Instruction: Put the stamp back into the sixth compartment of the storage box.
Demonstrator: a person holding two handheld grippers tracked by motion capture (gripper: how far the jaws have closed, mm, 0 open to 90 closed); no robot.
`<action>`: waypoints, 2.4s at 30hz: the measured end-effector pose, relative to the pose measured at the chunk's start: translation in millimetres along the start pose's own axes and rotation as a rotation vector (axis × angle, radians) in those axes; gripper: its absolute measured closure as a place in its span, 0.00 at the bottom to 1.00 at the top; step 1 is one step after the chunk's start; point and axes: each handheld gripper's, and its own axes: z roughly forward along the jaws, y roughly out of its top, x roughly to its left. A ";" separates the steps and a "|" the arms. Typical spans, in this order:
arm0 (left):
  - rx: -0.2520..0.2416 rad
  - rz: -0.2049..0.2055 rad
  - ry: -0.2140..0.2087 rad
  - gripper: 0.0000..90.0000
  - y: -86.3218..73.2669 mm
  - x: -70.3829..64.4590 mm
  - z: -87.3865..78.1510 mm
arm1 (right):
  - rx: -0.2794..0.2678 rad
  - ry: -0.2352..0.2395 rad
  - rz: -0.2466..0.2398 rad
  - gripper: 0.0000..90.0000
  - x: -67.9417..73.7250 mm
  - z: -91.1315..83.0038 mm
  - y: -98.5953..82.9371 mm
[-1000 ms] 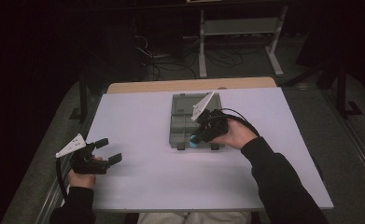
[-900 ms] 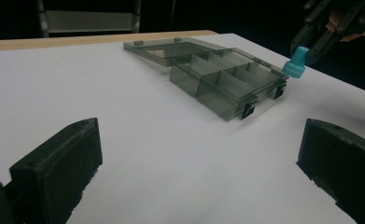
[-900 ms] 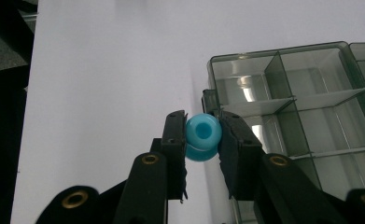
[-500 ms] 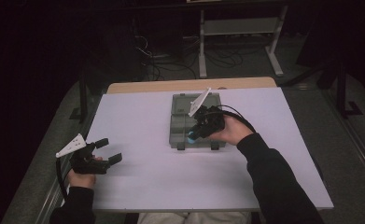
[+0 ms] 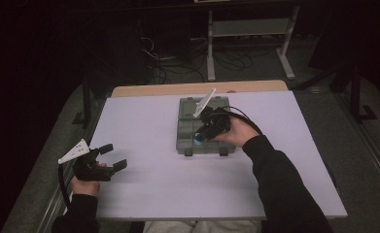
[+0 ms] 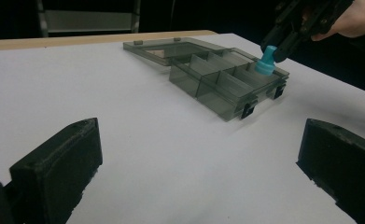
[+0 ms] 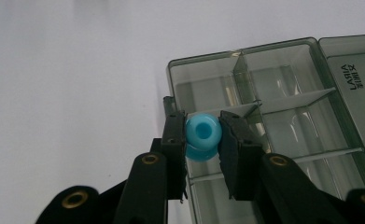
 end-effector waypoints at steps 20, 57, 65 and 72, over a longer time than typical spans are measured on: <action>-0.001 -0.003 -0.002 0.00 -0.1 0.1 0.4 | 0.007 -0.018 0.054 0.79 -20.7 18.8 -5.9; 0.004 -0.004 -0.006 0.00 -0.4 0.3 1.3 | -0.052 -0.116 0.145 0.18 -19.0 2.5 -11.5; 0.008 -0.006 -0.006 0.00 -0.7 0.4 1.8 | -0.092 -0.158 0.156 0.05 -15.9 -8.9 -19.6; 0.006 -0.007 -0.005 0.00 -0.5 0.2 1.0 | -0.134 -0.176 0.183 0.00 -13.6 -20.6 -30.7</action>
